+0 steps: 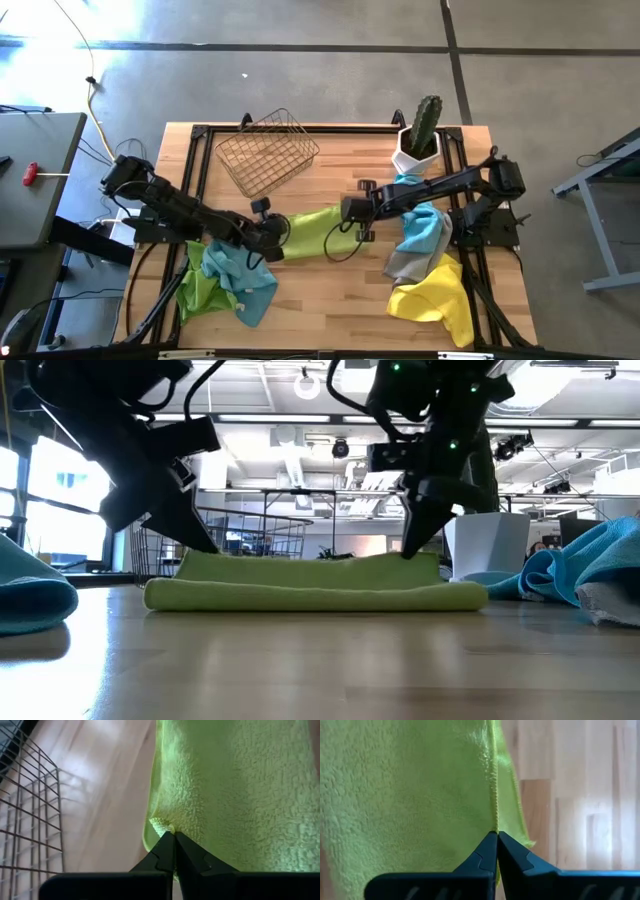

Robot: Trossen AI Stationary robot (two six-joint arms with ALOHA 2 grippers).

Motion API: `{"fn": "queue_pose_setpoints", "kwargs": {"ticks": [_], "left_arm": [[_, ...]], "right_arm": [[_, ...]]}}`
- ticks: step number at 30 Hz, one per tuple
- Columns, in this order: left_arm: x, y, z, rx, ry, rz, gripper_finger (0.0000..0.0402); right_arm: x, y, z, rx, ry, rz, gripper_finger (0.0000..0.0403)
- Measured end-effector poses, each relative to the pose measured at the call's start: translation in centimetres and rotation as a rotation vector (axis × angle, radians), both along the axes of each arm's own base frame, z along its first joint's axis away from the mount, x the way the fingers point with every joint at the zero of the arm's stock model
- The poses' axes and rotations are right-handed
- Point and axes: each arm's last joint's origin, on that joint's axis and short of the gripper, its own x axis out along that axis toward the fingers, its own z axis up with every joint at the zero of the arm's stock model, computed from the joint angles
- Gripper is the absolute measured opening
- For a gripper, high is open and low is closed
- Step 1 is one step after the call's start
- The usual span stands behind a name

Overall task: Fold microfiber towels
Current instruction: Fold the light green microfiber towel

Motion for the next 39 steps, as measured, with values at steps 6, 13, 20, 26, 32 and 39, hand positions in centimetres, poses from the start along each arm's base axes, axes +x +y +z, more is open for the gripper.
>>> {"fn": "queue_pose_setpoints", "kwargs": {"ticks": [6, 13, 20, 26, 32, 39], "left_arm": [[0.1, 0.1, -0.7, 0.077, 0.071, -0.048, 0.0000], [0.1, 0.3, -1.2, 0.175, 0.097, -0.023, 0.0000], [0.1, 0.4, -1.1, 0.207, 0.106, -0.026, 0.0000], [0.1, 0.4, -1.1, 0.225, 0.106, -0.018, 0.0000], [0.0, 0.4, -1.1, 0.200, 0.096, -0.007, 0.0012], [0.0, 0.5, -1.2, 0.192, 0.098, 0.000, 0.0105]], "right_arm": [[0.4, -0.8, 0.1, -0.014, -0.026, 0.027, 0.0019], [0.4, -1.6, 0.1, -0.011, -0.027, 0.007, 0.0043], [0.4, -1.7, 0.1, 0.028, -0.029, 0.011, 0.0082], [0.5, -1.6, 0.0, 0.057, -0.040, -0.032, 0.0105], [0.7, -1.4, -0.6, 0.061, -0.035, -0.036, 0.0110], [0.6, -0.4, -0.7, 0.095, -0.031, -0.045, 0.0110]]}}
